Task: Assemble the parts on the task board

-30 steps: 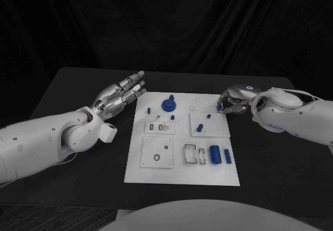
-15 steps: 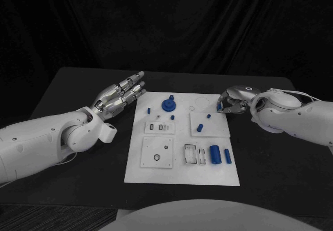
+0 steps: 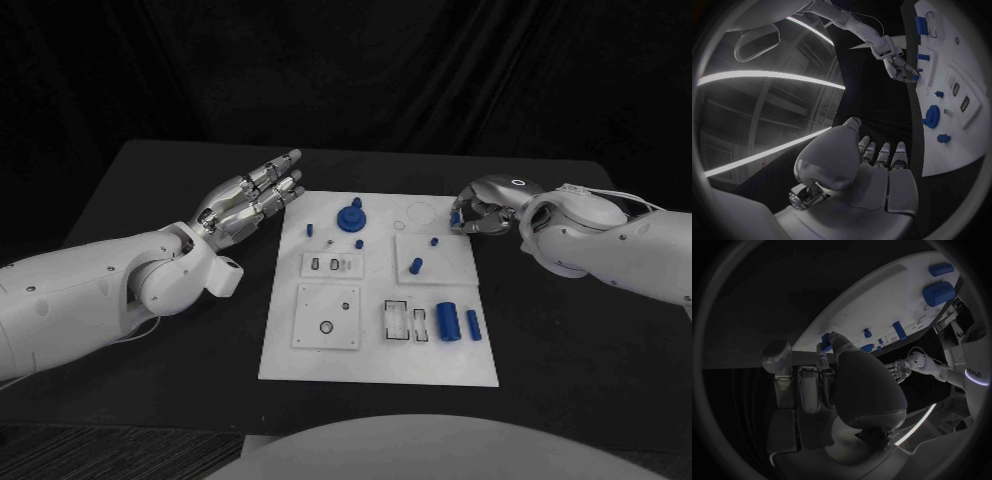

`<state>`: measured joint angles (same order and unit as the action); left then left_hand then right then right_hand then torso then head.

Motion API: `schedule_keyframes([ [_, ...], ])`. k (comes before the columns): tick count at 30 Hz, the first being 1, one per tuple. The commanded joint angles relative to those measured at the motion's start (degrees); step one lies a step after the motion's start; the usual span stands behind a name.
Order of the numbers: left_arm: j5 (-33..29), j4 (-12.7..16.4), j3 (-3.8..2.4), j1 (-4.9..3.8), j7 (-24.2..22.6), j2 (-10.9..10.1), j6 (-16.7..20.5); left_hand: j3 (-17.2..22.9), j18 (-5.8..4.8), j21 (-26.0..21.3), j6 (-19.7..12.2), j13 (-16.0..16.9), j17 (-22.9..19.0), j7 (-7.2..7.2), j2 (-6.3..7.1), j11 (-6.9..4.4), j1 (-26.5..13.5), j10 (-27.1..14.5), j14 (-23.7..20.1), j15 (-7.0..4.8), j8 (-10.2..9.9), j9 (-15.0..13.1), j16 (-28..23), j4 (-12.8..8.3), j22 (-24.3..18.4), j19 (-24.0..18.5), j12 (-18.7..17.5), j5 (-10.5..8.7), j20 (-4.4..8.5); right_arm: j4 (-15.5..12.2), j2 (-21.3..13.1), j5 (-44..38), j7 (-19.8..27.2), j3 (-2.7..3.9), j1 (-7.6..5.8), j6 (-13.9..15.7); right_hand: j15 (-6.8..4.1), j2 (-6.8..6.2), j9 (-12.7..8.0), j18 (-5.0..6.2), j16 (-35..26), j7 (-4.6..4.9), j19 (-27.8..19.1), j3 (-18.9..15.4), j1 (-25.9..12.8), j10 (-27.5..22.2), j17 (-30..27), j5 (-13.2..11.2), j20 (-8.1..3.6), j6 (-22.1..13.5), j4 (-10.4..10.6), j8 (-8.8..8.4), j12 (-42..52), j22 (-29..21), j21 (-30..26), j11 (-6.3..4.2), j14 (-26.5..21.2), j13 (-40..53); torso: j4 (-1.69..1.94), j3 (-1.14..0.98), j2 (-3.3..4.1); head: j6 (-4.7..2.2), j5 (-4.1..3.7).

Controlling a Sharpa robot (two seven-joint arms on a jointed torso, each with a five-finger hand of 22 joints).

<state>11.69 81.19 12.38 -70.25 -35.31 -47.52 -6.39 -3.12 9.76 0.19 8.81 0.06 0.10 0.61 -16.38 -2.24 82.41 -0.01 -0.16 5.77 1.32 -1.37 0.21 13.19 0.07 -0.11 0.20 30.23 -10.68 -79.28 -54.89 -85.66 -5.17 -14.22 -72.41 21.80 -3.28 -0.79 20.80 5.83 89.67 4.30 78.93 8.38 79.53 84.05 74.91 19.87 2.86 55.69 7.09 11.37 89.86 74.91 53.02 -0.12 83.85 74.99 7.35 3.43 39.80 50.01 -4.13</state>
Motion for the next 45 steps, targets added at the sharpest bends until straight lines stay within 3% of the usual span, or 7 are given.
schedule_keyframes([
  [1,0.0,0.1,-0.05,0.1,-0.3,-0.1,-0.7,0.4,-0.67,-0.2,0.0,-0.1,-0.1,-0.54,0.24,0.53,0.1,0.0,0.2,0.44,0.1,0.0,-0.2,-0.1,-0.1,0.1,-0.2,0.24,-0.45,-0.9,-0.5,-0.2,-0.6,0.06,0.15,3.6,-0.4,0.44,1.5,0.54,0.3,-0.08,0.3,0.3,0.0,5.9,15.1,1.0,-0.2,0.8,-0.2,0.26,0.1,4.4,0.1,-0.47,6.2,15.0,-0.01,-0.02,-0.03,-0.01,0.08],
  [8,0.0,0.0,-0.05,0.15,-0.2,-0.1,-0.6,0.4,-0.67,-0.2,0.0,-0.1,-0.1,-0.55,0.25,0.55,0.1,0.0,0.2,0.46,0.1,0.0,-0.2,-0.1,-0.1,0.1,-0.2,0.24,-0.47,-7.0,-3.2,-0.2,-1.8,0.18,-1.19,4.3,-0.39,0.08,1.8,0.52,0.3,0.0,0.5,0.4,-0.1,5.9,15.1,2.7,-0.22,1.1,-0.5,0.26,0.1,4.5,0.1,-0.42,6.2,15.0,0.14,0.14,-0.2,-0.01,0.01],
  [13,0.0,-0.3,-0.05,0.17,-0.1,0.1,-0.7,0.4,-0.67,-0.2,0.0,-0.1,-0.1,-0.55,0.25,0.55,0.1,0.0,0.2,0.46,0.1,0.0,-0.2,-0.1,-0.1,0.1,-0.2,0.24,-0.47,-12.5,-4.6,-0.2,-2.7,0.19,-2.51,2.5,-0.35,-0.14,2.0,0.53,0.3,0.0,0.5,0.5,0.2,5.9,15.1,2.6,-0.21,1.5,-0.8,0.41,0.1,4.5,0.0,-0.38,6.2,15.0,-0.1,0.21,-0.29,-0.01,0.37],
  [21,0.0,-0.7,-0.05,0.33,-0.1,0.4,-1.0,0.5,-0.68,-0.2,-0.1,-0.1,-0.1,-0.58,0.25,0.6,0.1,0.0,0.2,0.49,0.1,0.0,-0.2,-0.1,-0.1,0.1,-0.2,0.25,-0.5,-17.4,-2.1,-0.2,-2.6,0.16,-2.49,0.6,-0.31,-0.37,2.1,0.52,0.3,0.16,0.6,0.7,0.6,5.9,15.1,2.7,-0.19,1.5,-1.4,0.29,0.1,4.6,0.0,-0.25,6.2,15.0,-0.37,0.12,-0.19,-0.27,0.73],
  [29,0.0,-1.0,-0.05,0.85,0.0,0.8,-1.3,0.5,-0.68,-0.2,-0.1,-0.1,-0.1,-0.58,0.25,0.62,0.1,0.0,0.2,0.5,0.1,0.0,-0.2,-0.2,-0.1,0.1,-0.2,0.26,-0.51,-16.1,3.7,-0.2,-2.4,0.16,-0.88,0.1,-0.13,-0.55,2.3,0.51,0.3,0.31,0.6,0.8,0.9,5.9,15.1,2.6,-0.12,1.9,-1.8,0.31,0.1,4.7,-0.1,0.07,6.2,15.0,-0.78,0.09,-0.65,-0.33,0.98],
  [35,0.0,-1.2,-0.05,1.23,0.2,1.4,-1.7,0.6,-0.69,-0.2,-0.1,-0.1,-0.1,-0.59,0.23,0.63,0.1,0.0,0.2,0.5,0.1,0.0,-0.2,-0.2,-0.1,0.1,-0.2,0.28,-0.51,-13.4,8.2,-0.2,-2.3,0.18,0.86,0.8,0.23,-0.5,2.4,0.65,0.3,0.42,0.4,0.8,0.6,5.9,15.1,1.8,0.11,2.4,-1.7,0.34,0.1,4.4,-1.2,0.51,6.2,15.0,-0.52,-0.01,-0.93,-0.38,1.11],
  [45,0.0,-1.1,-0.05,1.38,0.4,1.6,-1.7,0.6,-0.7,-0.2,-0.1,-0.1,-0.1,-0.61,0.2,0.64,0.1,0.0,0.2,0.52,0.1,0.0,-0.2,-0.2,-0.1,0.1,-0.2,0.29,-0.52,-10.3,12.3,-0.2,-2.7,0.2,2.03,1.3,0.46,-0.84,2.5,0.71,0.3,0.6,0.3,0.6,0.3,5.9,15.1,1.5,0.27,2.5,-1.8,0.21,0.1,4.4,-1.7,0.82,6.2,15.0,-0.35,-0.01,-0.87,-0.17,1.38],
])
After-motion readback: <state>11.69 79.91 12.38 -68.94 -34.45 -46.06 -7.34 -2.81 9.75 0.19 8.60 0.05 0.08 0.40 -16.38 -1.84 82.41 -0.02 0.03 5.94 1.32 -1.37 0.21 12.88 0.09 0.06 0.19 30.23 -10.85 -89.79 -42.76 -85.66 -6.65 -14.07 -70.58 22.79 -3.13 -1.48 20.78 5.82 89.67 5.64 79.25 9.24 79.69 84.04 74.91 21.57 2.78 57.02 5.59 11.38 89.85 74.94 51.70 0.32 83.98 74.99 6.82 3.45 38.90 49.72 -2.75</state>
